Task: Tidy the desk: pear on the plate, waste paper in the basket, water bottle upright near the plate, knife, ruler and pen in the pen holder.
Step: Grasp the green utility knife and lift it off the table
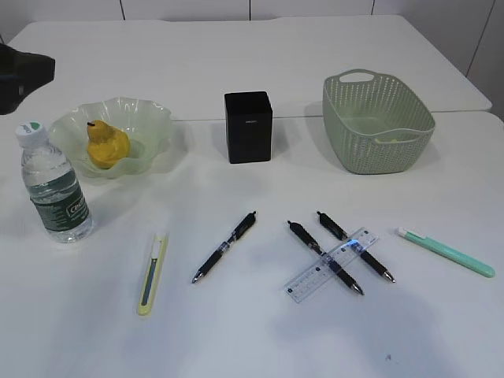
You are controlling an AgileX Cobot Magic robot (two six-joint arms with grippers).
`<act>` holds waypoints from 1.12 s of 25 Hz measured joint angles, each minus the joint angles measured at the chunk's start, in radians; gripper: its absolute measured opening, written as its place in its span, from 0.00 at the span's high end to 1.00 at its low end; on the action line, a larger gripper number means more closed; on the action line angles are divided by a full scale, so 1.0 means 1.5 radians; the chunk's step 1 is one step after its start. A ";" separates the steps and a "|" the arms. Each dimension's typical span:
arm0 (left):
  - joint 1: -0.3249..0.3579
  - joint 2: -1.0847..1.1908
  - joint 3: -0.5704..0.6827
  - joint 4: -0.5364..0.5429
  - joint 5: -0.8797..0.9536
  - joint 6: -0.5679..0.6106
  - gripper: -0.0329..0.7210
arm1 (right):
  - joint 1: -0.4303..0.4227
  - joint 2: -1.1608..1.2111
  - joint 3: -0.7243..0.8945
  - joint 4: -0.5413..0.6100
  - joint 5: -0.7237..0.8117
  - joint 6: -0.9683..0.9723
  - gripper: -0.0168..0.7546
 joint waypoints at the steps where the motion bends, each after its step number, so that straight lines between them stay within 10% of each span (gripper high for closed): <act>1: 0.000 -0.006 -0.010 -0.010 0.037 0.000 0.18 | 0.000 0.000 0.000 0.000 0.000 0.000 0.57; 28: 0.000 -0.027 -0.122 -0.287 0.613 0.002 0.26 | 0.000 0.000 0.000 -0.122 0.021 0.000 0.57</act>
